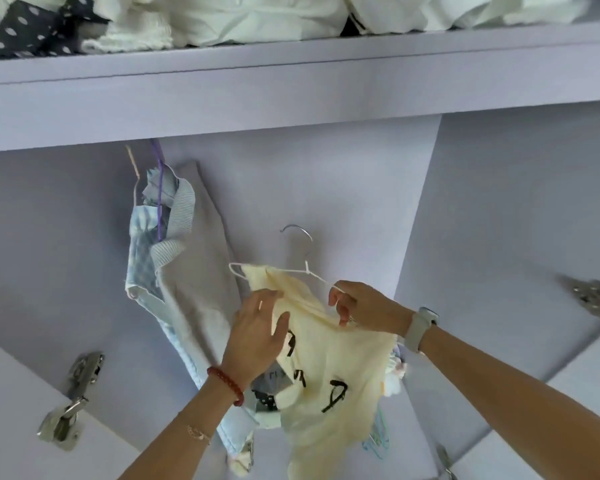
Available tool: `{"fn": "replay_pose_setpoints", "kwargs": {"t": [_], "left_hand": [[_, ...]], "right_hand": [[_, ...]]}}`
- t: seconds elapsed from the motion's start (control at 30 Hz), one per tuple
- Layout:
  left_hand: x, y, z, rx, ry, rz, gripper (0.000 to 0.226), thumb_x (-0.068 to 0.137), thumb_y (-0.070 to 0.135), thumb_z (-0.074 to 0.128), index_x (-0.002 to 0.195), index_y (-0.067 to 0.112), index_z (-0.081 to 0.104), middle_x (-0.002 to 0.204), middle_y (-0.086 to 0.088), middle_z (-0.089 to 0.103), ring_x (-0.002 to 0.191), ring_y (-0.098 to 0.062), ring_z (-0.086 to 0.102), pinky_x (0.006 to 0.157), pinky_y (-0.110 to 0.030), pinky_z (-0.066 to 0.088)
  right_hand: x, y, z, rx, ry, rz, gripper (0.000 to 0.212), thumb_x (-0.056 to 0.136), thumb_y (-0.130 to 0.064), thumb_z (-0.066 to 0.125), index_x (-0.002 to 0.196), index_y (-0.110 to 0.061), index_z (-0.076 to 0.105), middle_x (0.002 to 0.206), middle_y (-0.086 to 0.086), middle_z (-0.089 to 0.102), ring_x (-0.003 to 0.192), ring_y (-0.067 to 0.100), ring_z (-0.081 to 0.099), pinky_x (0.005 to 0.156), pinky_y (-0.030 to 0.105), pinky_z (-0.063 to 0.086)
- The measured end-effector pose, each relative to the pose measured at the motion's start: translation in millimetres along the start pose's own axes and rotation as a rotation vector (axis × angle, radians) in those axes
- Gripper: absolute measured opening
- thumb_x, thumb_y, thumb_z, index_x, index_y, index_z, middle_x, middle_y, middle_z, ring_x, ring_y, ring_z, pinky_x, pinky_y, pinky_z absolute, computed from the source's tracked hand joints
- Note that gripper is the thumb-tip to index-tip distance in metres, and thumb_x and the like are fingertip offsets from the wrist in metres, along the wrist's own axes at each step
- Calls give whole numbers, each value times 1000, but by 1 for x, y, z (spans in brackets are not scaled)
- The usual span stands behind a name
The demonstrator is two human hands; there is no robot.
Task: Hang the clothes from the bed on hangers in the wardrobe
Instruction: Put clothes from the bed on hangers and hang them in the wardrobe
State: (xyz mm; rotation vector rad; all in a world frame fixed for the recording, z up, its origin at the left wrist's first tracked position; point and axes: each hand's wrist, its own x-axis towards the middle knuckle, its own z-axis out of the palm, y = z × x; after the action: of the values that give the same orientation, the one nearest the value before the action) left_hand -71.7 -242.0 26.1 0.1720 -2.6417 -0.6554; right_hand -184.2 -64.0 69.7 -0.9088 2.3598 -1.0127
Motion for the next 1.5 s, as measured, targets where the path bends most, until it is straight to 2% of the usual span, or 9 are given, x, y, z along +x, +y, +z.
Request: {"fn": "replay_pose_setpoints", "kwargs": {"t": [0.17, 0.4, 0.53, 0.63, 0.8, 0.97, 1.27, 1.43, 1.5], "left_hand": [[27, 34, 21, 172, 75, 226, 44, 90, 39, 35, 124, 15, 48, 119, -10, 58, 115, -30, 50, 93, -52, 41], [3, 100, 57, -275, -207, 442, 38, 85, 47, 29, 78, 25, 58, 68, 7, 60, 68, -12, 51, 54, -21, 36], [-29, 141, 75, -407, -170, 549, 30, 82, 40, 39, 74, 25, 63, 97, 12, 55, 76, -12, 52, 55, -16, 32], [-55, 162, 87, -483, -258, 498, 43, 78, 47, 37, 76, 19, 70, 78, 9, 67, 78, -12, 53, 58, -18, 32], [-102, 195, 124, -590, -520, 393, 15, 89, 29, 57, 77, 21, 59, 58, 5, 57, 56, -16, 51, 54, -22, 37], [-165, 236, 161, -731, -809, 363, 17, 88, 30, 58, 71, 31, 53, 71, 9, 62, 66, -19, 55, 64, -33, 42], [-259, 367, 173, -830, -1049, 771, 27, 90, 16, 56, 72, 35, 55, 74, 14, 64, 67, 1, 56, 61, -17, 41], [-319, 452, 186, -768, -1135, 957, 14, 90, 15, 56, 78, 17, 62, 76, 2, 64, 69, -10, 57, 60, -16, 42], [-343, 487, 199, -764, -1025, 1005, 11, 88, 11, 58, 80, 12, 65, 80, -3, 66, 74, -23, 61, 72, -31, 46]], "right_hand": [[-76, 28, -33, -279, 197, -75, 29, 89, 3, 34, 94, -17, 55, 71, -4, 54, 68, 20, 54, 65, 27, 43], [-212, 64, -49, -495, 586, 121, 38, 91, -36, 34, 97, -12, 63, 90, -1, 62, 89, 16, 54, 79, 31, 43], [-304, 82, -23, -584, 745, 406, 57, 87, -56, 28, 116, -18, 59, 111, 0, 60, 105, 17, 53, 90, 27, 34], [-364, 85, 9, -586, 777, 548, 71, 90, -64, 14, 103, -15, 64, 92, 0, 61, 87, 22, 59, 78, 29, 41], [-437, 74, 59, -666, 837, 681, 42, 92, -42, 35, 90, -14, 66, 79, 0, 58, 72, 21, 59, 58, 27, 47], [-512, 62, 100, -751, 834, 863, 36, 89, -38, 39, 89, -14, 66, 75, 0, 58, 64, 21, 59, 47, 26, 46], [-640, 31, 147, -873, 1085, 1299, 31, 88, -30, 40, 76, -10, 61, 66, 1, 59, 59, 21, 55, 48, 26, 43], [-702, 17, 170, -687, 1086, 1475, 37, 89, -31, 32, 73, -10, 57, 45, 1, 51, 32, 13, 36, 38, 9, 7], [-719, 25, 176, -617, 1131, 1506, 36, 88, -29, 32, 77, -10, 59, 42, 0, 50, 28, 14, 38, 38, 8, 5]]}}
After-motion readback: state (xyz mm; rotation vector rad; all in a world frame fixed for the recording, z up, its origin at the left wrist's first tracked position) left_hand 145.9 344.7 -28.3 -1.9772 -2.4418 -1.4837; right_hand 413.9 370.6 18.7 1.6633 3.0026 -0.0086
